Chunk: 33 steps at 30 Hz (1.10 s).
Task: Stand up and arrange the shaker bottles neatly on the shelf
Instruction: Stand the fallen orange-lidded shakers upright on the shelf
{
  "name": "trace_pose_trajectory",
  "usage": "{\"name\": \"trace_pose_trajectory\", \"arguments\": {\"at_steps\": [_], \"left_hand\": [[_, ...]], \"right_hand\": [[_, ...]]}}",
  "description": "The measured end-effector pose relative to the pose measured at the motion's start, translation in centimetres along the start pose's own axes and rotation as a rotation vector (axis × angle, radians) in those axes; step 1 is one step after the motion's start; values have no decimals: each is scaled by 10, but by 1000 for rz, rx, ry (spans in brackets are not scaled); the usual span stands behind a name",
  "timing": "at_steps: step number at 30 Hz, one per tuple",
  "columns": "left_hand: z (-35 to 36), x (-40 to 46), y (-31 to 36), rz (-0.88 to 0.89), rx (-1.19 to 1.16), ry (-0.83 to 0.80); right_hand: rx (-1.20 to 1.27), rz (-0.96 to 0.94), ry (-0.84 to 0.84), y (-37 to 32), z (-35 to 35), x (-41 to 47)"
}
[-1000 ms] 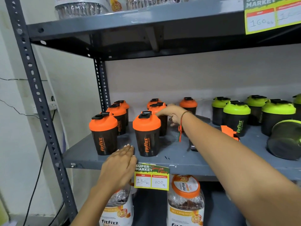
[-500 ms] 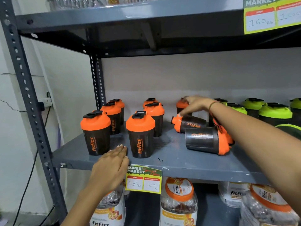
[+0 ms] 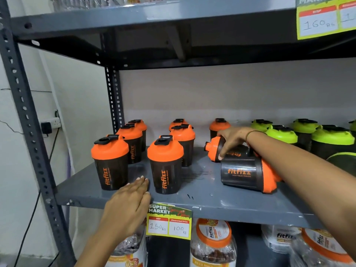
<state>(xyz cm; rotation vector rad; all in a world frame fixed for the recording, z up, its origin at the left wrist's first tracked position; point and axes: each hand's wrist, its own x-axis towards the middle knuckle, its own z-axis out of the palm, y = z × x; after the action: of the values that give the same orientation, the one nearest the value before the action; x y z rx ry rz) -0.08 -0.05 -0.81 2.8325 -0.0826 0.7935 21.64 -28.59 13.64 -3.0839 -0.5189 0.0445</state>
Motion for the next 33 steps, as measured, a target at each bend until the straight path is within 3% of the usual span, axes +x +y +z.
{"name": "trace_pose_trajectory", "arguments": {"at_steps": [3, 6, 12, 17, 24, 33], "left_hand": [[-1, -1, 1, -2, -6, -1], [-2, -1, 2, -5, -1, -3], [-1, -1, 2, -13, 9, -10], [-1, -1, 2, -20, 22, -15], [0, 0, 0, -21, 24, -14], [-3, -1, 3, -6, 17, -12]], "right_hand": [[157, -22, 96, 6, -5, -5], [498, -4, 194, 17, -11, -10], [909, 2, 202, 37, -2, -17], [1105, 49, 176, 51, 16, -12], [1057, 30, 17, 47, 34, -14], [875, 47, 52, 54, 32, -28]]}}
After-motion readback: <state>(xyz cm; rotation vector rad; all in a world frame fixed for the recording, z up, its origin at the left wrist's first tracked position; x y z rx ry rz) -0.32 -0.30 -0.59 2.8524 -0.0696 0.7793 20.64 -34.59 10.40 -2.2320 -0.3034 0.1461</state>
